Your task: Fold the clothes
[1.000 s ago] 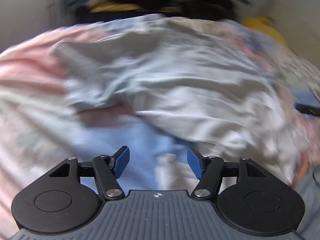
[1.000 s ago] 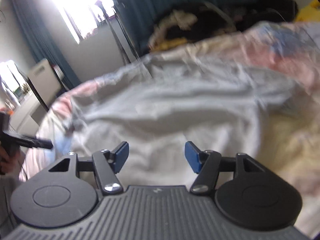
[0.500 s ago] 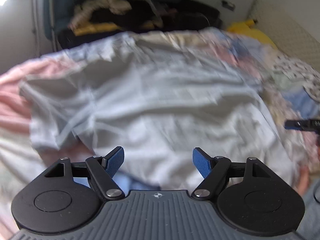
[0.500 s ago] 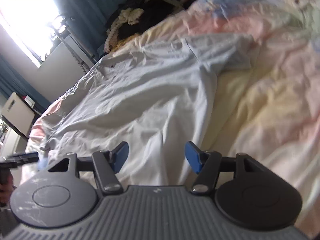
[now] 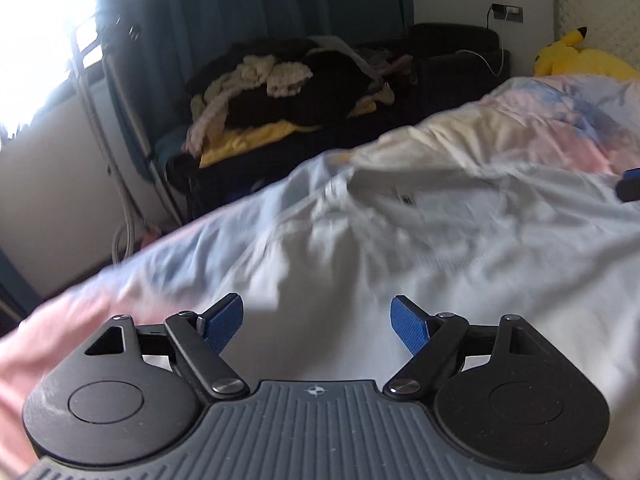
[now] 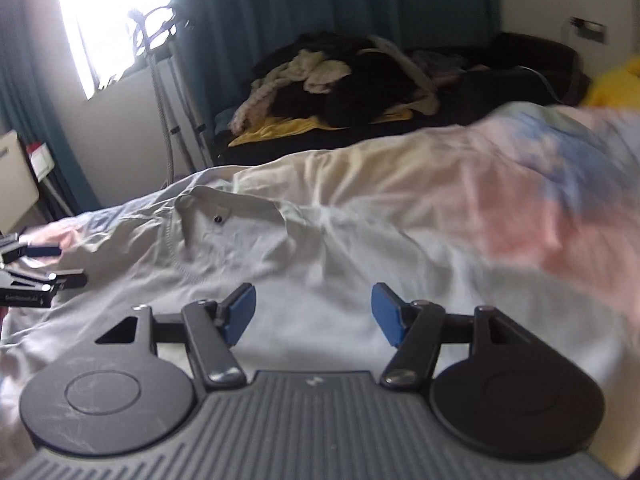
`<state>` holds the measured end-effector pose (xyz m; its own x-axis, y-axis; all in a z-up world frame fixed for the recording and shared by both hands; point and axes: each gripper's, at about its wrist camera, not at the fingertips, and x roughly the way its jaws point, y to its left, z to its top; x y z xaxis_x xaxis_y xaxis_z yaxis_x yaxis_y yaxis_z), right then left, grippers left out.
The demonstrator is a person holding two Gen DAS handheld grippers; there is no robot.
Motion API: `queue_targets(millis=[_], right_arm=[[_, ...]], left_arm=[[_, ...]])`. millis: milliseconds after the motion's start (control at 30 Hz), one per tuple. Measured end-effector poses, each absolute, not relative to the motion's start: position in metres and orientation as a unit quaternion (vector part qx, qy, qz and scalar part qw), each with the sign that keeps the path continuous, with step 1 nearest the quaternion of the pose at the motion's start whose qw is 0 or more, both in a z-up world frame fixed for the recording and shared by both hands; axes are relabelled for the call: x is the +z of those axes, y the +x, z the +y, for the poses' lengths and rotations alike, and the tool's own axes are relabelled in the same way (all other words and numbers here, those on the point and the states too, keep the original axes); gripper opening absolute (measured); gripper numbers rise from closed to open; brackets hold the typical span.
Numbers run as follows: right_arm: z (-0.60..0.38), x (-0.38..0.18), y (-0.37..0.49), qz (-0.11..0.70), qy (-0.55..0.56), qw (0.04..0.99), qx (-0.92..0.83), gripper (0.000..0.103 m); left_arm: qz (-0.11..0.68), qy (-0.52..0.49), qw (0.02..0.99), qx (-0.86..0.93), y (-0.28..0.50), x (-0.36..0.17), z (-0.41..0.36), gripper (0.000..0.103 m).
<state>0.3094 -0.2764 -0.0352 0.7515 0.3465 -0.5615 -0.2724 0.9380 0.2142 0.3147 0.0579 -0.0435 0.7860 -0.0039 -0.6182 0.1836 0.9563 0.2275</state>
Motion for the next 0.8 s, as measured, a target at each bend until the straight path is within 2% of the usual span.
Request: queue_targets(millis=[200,267,300,400,433,500,533,567,800], right_arm=[[-0.247,-0.072,0.394,0.311,-0.073,0.935,0.152,0.067],[-0.251,-0.085,0.416,0.321,-0.086,0.932,0.146,0.067],[-0.254,-0.091,0.426,0.325,-0.09,0.93,0.144,0.068],[-0.268,-0.106,0.438,0.338,-0.062,0.926,0.157,0.069],[-0.272,-0.109,0.44,0.339,-0.046,0.925,0.165,0.066],[-0.278,-0.109,0.438,0.335,-0.031,0.925,0.174,0.039],[-0.28,-0.108,0.435,0.332,-0.028,0.926,0.178,0.017],[-0.281,-0.105,0.431,0.327,-0.026,0.928,0.179,0.005],[-0.289,-0.053,0.396,0.257,-0.008,0.957,0.137,0.004]], left_arm=[[0.342,0.21,0.915,-0.048,0.395,-0.083,0.028,0.085],[0.344,0.209,0.914,-0.055,0.41,-0.092,0.026,0.085],[0.342,0.201,0.916,-0.06,0.414,-0.093,0.027,0.083],[0.356,0.165,0.917,-0.077,0.42,-0.091,0.031,0.061],[0.361,0.155,0.916,-0.082,0.421,-0.089,0.032,0.054],[0.364,0.161,0.914,-0.082,0.419,-0.085,0.031,0.028],[0.365,0.169,0.912,-0.077,0.417,-0.083,0.029,0.016],[0.365,0.173,0.912,-0.074,0.415,-0.08,0.028,0.013],[0.312,0.144,0.939,-0.032,0.386,-0.031,0.029,0.009]])
